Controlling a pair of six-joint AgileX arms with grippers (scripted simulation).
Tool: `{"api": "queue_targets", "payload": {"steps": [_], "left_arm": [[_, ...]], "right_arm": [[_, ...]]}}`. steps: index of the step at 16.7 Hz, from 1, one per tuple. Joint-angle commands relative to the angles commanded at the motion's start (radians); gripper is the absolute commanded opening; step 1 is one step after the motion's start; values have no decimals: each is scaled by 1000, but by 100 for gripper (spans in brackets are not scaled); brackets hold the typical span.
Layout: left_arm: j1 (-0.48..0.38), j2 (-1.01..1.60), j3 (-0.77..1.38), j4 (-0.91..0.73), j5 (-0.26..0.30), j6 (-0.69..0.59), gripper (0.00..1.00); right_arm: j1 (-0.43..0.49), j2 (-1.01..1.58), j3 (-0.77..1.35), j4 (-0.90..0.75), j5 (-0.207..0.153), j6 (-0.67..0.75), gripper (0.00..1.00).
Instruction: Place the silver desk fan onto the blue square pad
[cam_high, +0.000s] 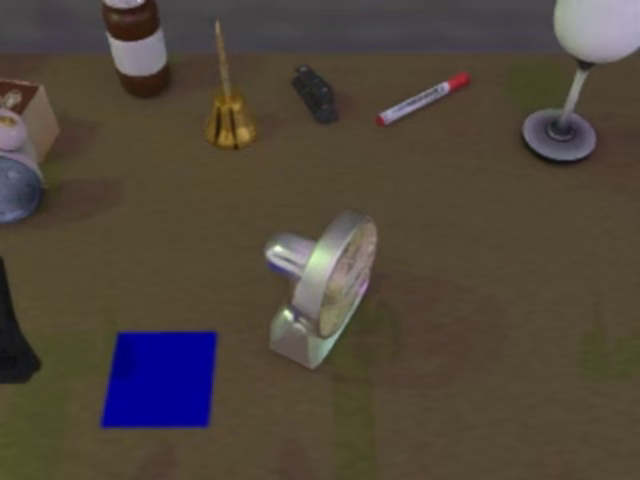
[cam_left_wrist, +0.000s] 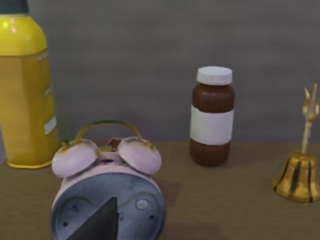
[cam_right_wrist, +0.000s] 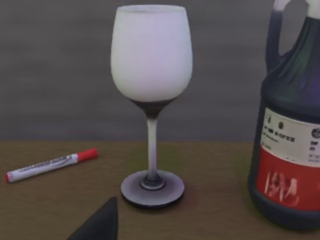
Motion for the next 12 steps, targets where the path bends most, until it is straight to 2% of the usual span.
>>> {"api": "queue_targets", "payload": {"steps": [5, 8, 12], "left_arm": [[-28, 59, 40, -57, 8, 6, 100], [-89, 202, 152, -187, 22, 13, 100], [-204, 495, 418, -430, 37, 13, 100]], "right_arm": [[0, 0, 0, 0, 0, 0, 100], [0, 0, 0, 0, 0, 0, 100], [0, 0, 0, 0, 0, 0, 100]]}}
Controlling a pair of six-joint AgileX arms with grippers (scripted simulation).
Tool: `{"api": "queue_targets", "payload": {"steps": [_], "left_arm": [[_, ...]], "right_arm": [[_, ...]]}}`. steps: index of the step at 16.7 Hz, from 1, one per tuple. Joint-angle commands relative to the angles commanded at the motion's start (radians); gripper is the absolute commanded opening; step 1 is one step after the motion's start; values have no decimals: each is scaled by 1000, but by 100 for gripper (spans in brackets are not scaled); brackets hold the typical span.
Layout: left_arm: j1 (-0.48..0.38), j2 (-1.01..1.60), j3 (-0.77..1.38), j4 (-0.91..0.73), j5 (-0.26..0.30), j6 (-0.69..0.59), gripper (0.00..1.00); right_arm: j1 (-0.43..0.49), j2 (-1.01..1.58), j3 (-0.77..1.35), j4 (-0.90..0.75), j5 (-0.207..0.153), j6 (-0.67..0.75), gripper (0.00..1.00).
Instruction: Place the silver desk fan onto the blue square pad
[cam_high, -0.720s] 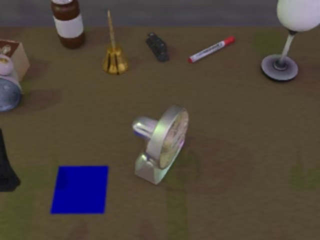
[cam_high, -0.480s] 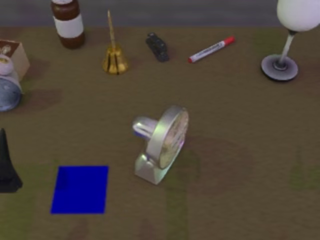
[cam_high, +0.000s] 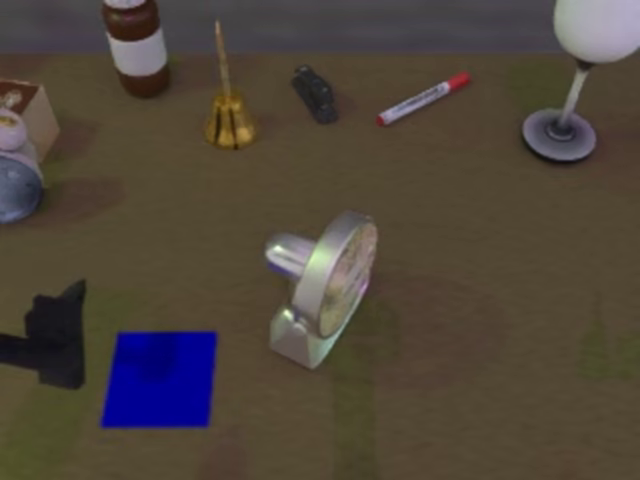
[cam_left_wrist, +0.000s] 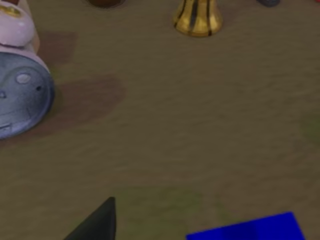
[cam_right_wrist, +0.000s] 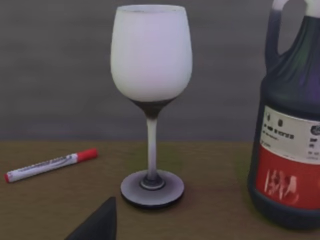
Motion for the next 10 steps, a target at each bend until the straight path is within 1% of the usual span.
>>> {"api": "queue_targets", "payload": {"steps": [3, 10], "left_arm": [[-96, 268, 273, -202, 8, -11, 100], [-304, 953, 1016, -649, 6, -75, 100]], "right_arm": [[0, 0, 0, 0, 0, 0, 100], [0, 0, 0, 0, 0, 0, 100]]}}
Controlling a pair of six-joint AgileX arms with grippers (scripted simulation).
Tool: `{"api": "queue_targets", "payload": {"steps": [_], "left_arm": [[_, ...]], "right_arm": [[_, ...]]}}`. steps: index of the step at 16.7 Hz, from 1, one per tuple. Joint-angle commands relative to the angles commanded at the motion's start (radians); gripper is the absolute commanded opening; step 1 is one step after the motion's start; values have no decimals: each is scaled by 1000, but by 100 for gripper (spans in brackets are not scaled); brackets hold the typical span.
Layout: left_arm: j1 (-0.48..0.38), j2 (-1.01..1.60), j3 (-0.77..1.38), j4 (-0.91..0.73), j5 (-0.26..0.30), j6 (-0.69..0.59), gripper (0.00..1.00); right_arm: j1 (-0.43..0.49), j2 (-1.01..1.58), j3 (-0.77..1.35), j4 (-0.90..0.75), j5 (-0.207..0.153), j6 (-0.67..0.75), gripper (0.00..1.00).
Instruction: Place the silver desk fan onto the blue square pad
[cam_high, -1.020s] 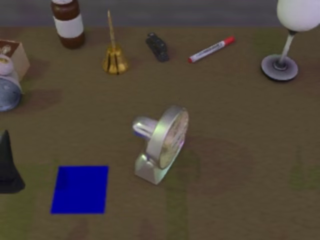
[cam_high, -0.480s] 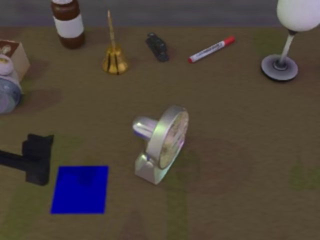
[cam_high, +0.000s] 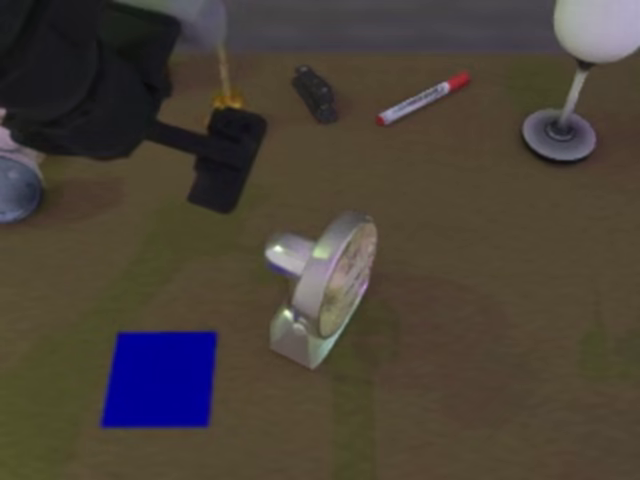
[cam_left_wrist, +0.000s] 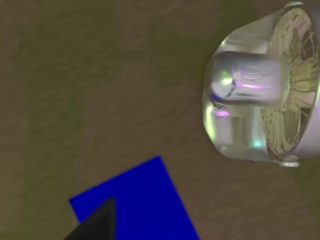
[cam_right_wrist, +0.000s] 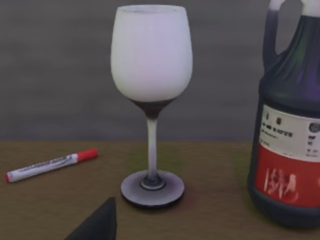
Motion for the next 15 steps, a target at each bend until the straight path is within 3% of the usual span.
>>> {"api": "queue_targets", "payload": {"steps": [8, 15], "left_arm": [[-162, 650, 629, -362, -29, -96, 100], [-195, 799, 765, -444, -40, -123, 100]], "right_arm": [[0, 0, 0, 0, 0, 0, 100], [0, 0, 0, 0, 0, 0, 100]]}}
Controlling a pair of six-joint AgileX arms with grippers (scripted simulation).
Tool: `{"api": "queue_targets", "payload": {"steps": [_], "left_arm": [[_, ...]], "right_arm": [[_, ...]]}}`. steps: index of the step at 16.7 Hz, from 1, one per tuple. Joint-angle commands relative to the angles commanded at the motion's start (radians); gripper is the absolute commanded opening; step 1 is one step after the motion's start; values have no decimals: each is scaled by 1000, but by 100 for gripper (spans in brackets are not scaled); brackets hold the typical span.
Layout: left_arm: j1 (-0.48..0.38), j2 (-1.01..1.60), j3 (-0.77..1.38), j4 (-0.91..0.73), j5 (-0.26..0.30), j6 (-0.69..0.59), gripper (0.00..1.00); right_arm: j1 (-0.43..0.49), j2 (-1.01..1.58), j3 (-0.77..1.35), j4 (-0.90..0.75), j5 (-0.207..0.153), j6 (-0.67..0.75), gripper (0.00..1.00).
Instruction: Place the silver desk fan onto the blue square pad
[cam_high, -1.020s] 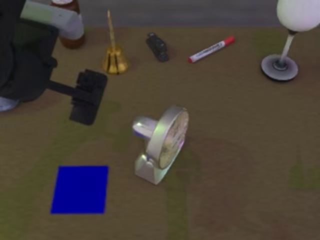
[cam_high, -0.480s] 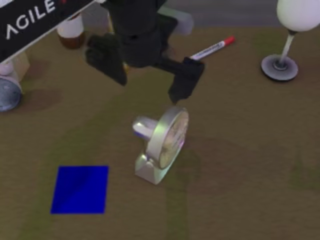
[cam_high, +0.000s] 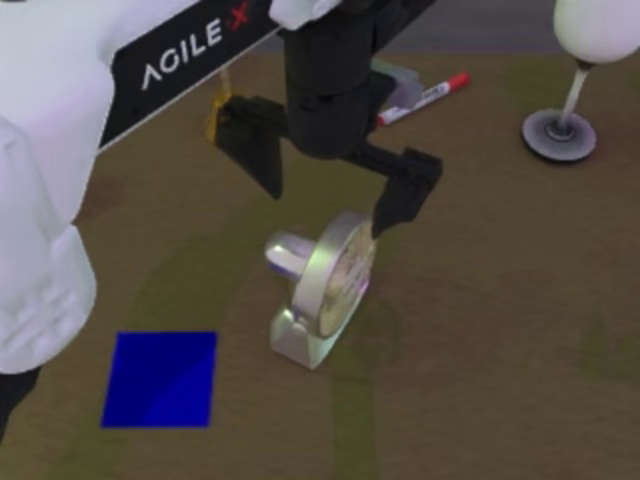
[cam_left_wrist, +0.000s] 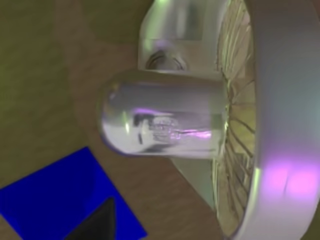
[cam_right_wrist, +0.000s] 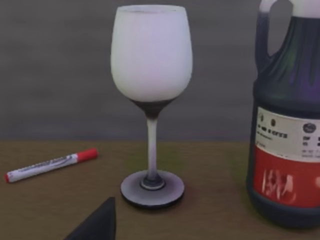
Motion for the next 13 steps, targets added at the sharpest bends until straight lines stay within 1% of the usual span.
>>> {"api": "queue_targets", "payload": {"steps": [5, 11, 13], "left_arm": [[3, -3, -20, 19, 0, 3, 100], [2, -21, -216, 194, 0, 2, 100], [2, -22, -235, 213, 0, 1, 100]], "right_arm": [[0, 0, 0, 0, 0, 0, 100], [0, 0, 0, 0, 0, 0, 100], [0, 0, 0, 0, 0, 0, 100]]}}
